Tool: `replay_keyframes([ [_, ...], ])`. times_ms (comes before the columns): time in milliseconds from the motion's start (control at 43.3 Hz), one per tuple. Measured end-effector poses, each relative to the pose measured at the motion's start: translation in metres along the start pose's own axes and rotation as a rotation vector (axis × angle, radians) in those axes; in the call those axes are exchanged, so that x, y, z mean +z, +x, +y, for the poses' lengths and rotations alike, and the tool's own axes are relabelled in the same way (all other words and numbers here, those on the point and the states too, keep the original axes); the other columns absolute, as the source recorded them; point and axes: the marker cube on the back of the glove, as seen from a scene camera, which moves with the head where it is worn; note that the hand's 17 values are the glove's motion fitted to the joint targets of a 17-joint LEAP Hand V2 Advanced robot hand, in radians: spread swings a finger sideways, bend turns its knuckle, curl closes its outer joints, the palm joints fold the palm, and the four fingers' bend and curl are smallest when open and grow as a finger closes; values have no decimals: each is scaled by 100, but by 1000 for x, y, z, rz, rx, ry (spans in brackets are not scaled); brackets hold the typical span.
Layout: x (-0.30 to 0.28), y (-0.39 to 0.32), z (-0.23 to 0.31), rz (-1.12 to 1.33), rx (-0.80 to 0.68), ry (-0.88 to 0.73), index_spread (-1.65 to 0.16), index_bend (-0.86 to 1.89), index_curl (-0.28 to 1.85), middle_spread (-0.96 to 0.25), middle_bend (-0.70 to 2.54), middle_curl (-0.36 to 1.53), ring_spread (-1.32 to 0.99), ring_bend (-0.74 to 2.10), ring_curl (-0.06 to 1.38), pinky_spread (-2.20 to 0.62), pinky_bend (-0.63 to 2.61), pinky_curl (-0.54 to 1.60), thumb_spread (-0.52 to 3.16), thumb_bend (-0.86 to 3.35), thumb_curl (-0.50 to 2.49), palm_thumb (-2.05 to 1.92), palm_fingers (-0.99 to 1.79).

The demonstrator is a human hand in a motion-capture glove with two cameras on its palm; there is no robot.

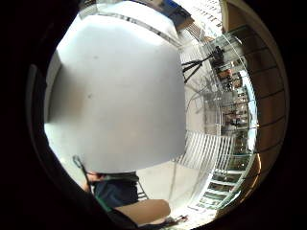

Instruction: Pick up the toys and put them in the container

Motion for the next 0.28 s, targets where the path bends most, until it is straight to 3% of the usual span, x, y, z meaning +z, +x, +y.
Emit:
replay_keyframes([
  [277,32,33,19,-39,42,-10,-22,17,31,-6,16,43,-23,18,20,-15,60,24,104,-9,17,-13,-13],
])
